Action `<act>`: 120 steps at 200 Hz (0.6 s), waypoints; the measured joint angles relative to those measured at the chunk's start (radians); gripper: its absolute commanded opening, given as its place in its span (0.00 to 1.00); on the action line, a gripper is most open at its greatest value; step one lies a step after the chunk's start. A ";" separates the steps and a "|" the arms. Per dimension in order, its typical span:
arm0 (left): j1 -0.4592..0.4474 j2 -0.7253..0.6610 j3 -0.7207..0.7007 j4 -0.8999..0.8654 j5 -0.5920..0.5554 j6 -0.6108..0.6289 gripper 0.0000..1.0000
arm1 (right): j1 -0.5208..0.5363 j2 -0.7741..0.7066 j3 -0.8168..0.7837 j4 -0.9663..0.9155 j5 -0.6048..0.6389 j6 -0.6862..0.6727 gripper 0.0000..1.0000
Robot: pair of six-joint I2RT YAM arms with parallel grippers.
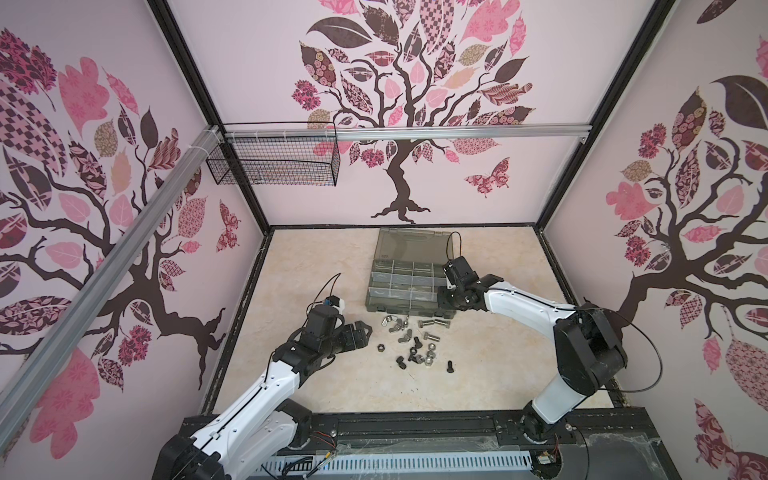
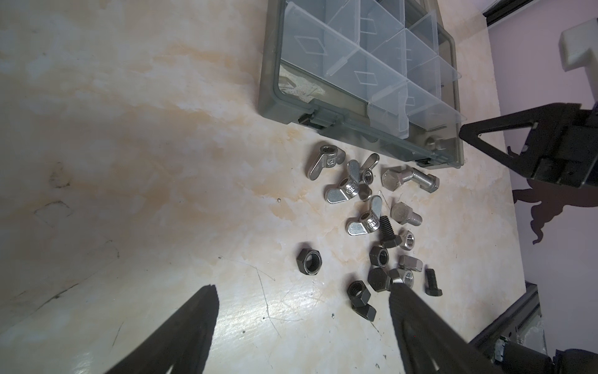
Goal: Sort the screws and nuts into containers
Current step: Place the nut into the container.
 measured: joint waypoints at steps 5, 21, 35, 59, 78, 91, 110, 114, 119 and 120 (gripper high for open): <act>0.000 0.000 0.000 0.000 0.001 0.000 0.87 | 0.000 0.000 0.000 0.001 0.001 -0.002 0.35; 0.000 0.000 0.000 0.000 0.003 0.000 0.87 | 0.000 0.000 0.003 0.002 0.001 -0.002 0.37; 0.000 0.000 0.000 0.000 0.005 0.000 0.86 | 0.000 0.000 0.007 0.001 0.002 -0.003 0.37; 0.000 0.000 0.000 0.000 0.006 0.000 0.85 | 0.000 -0.004 0.011 0.000 0.001 -0.006 0.38; 0.000 0.002 0.000 0.000 0.007 0.002 0.83 | 0.000 -0.015 0.011 -0.010 0.000 -0.014 0.39; 0.000 0.008 0.000 0.000 0.008 0.004 0.81 | 0.000 -0.041 0.002 -0.016 0.000 -0.022 0.39; 0.000 0.026 0.000 0.000 0.016 0.010 0.77 | 0.000 -0.116 -0.031 -0.025 -0.003 -0.033 0.39; 0.000 0.031 0.000 0.000 0.018 0.011 0.77 | 0.000 -0.133 -0.038 -0.027 -0.004 -0.034 0.40; 0.000 0.036 0.000 0.000 0.022 0.014 0.76 | 0.000 -0.154 -0.047 -0.027 -0.007 -0.037 0.40; 0.000 0.037 0.000 0.000 0.022 0.014 0.76 | 0.000 -0.157 -0.048 -0.027 -0.007 -0.037 0.39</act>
